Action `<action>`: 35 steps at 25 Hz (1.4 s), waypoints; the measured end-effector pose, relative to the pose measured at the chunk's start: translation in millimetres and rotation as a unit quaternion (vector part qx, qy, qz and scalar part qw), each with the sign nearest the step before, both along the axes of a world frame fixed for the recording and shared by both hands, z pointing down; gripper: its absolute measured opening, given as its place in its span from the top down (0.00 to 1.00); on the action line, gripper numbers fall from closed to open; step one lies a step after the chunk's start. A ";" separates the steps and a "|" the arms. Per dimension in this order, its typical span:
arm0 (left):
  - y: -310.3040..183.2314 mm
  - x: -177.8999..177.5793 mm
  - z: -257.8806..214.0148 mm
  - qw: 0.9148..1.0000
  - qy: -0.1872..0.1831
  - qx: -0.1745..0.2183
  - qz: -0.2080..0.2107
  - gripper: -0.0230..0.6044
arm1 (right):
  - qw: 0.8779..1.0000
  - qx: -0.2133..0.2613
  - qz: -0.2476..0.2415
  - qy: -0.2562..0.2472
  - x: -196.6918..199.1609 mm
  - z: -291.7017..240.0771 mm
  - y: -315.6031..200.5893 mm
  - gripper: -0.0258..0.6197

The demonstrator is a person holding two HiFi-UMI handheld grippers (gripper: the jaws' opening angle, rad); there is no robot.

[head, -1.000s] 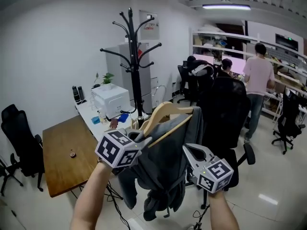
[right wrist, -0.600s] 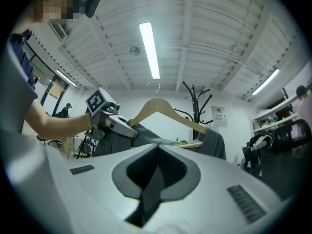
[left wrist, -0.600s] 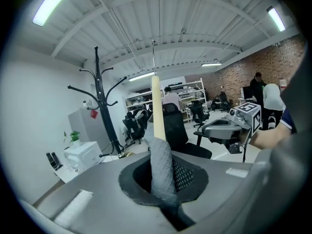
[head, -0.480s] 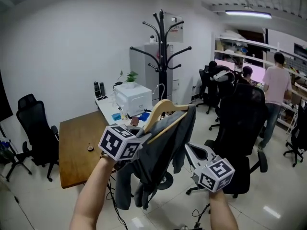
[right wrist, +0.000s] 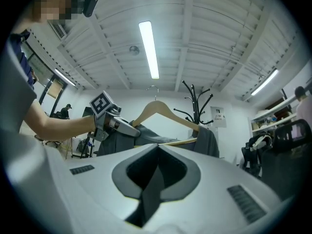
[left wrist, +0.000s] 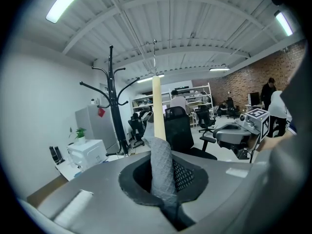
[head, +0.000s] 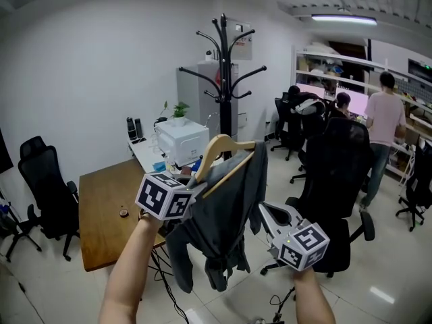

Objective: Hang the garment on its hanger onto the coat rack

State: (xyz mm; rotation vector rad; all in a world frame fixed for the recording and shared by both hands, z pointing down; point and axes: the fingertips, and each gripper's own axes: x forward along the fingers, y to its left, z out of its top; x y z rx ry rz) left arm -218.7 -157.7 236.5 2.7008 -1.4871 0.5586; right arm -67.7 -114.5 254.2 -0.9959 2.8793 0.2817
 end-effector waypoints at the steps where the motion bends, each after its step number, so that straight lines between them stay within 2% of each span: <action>1: -2.8 0.3 0.0 1.000 0.001 -0.002 0.003 0.93 | 1.000 -0.001 0.002 -0.002 0.6 0.5 0.1 0.96; 10: -45.9 15.4 1.3 0.999 -0.007 -0.019 0.032 0.93 | 1.000 -0.010 0.015 -0.006 8.3 9.2 -24.4 0.96; 17: -110.0 27.0 -1.3 0.997 -0.030 -0.031 0.061 0.93 | 0.999 0.009 0.016 -0.040 11.3 -2.6 -92.2 0.96; 20: -138.9 26.2 -14.6 0.997 -0.039 -0.022 0.067 0.93 | 0.999 0.021 0.007 -0.049 5.0 -12.1 -124.2 0.96; 29: -210.0 6.1 -34.8 0.998 -0.025 -0.010 0.064 0.93 | 0.999 0.026 -0.011 -0.028 -11.7 -22.7 -192.0 0.96; 35: -256.4 -17.1 -24.1 0.996 -0.013 -0.023 0.083 0.93 | 0.999 0.021 0.013 -0.026 -25.7 -18.1 -224.6 0.96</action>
